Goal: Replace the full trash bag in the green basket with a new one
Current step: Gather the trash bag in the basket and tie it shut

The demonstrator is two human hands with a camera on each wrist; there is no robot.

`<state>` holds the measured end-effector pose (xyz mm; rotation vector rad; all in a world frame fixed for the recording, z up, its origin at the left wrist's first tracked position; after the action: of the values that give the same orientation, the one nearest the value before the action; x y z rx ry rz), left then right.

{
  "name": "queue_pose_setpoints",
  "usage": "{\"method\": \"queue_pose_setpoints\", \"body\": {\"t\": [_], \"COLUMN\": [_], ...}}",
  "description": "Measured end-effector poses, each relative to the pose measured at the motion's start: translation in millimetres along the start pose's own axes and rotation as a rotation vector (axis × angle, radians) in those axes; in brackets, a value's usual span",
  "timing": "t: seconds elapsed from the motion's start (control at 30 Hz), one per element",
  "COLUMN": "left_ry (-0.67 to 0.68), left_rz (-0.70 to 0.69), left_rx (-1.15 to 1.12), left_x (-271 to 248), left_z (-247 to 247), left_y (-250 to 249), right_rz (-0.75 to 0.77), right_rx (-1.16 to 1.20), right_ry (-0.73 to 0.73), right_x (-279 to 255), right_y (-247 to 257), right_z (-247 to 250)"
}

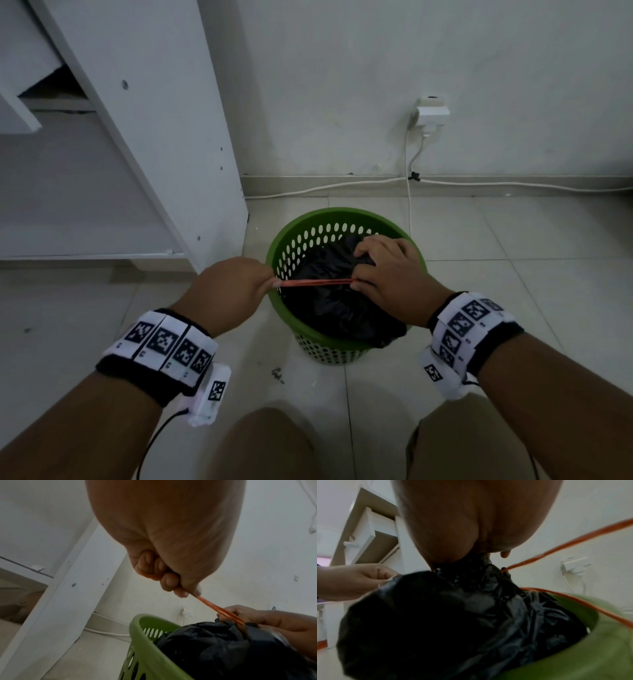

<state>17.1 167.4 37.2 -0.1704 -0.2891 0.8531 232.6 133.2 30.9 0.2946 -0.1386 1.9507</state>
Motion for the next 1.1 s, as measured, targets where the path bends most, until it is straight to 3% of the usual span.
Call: {"method": "queue_pose_setpoints", "body": {"t": [0.1, 0.27, 0.43, 0.57, 0.73, 1.1], "left_ry": [0.002, 0.137, -0.045, -0.012, 0.036, 0.063], "left_rz": [0.019, 0.268, 0.262, 0.313, 0.408, 0.366], "left_rx": [-0.026, -0.261, -0.43, -0.573, -0.517, -0.481], "left_x": [-6.1, -11.5, 11.8, 29.4, 31.5, 24.9], "left_z": [-5.4, -10.5, 6.9, -5.8, -17.4, -6.7], "left_y": [-2.8, 4.7, -38.6, -68.5, -67.8, -52.1], "right_rz": [-0.026, -0.043, 0.026, 0.059, 0.074, 0.151], "right_rx": [0.025, 0.08, 0.095, 0.129, 0.122, 0.048], "right_ry": [0.013, 0.01, 0.018, -0.003, -0.045, 0.08], "right_x": [0.9, 3.3, 11.4, 14.4, 12.3, 14.9], "right_y": [-1.7, 6.9, 26.4, 36.8, 37.1, 34.2], "right_z": [-4.0, -4.1, 3.0, 6.2, 9.3, 1.9]}}
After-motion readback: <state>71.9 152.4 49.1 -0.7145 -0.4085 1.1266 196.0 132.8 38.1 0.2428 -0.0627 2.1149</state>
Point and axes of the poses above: each hand's wrist, its own x-axis towards the middle knuckle, its own z-axis out of the back of the hand, y = z × x, the point moved 8 cm from there along x, towards the middle knuckle, and after that the axes turned 4 degrees about -y, right-handed, at the moved point
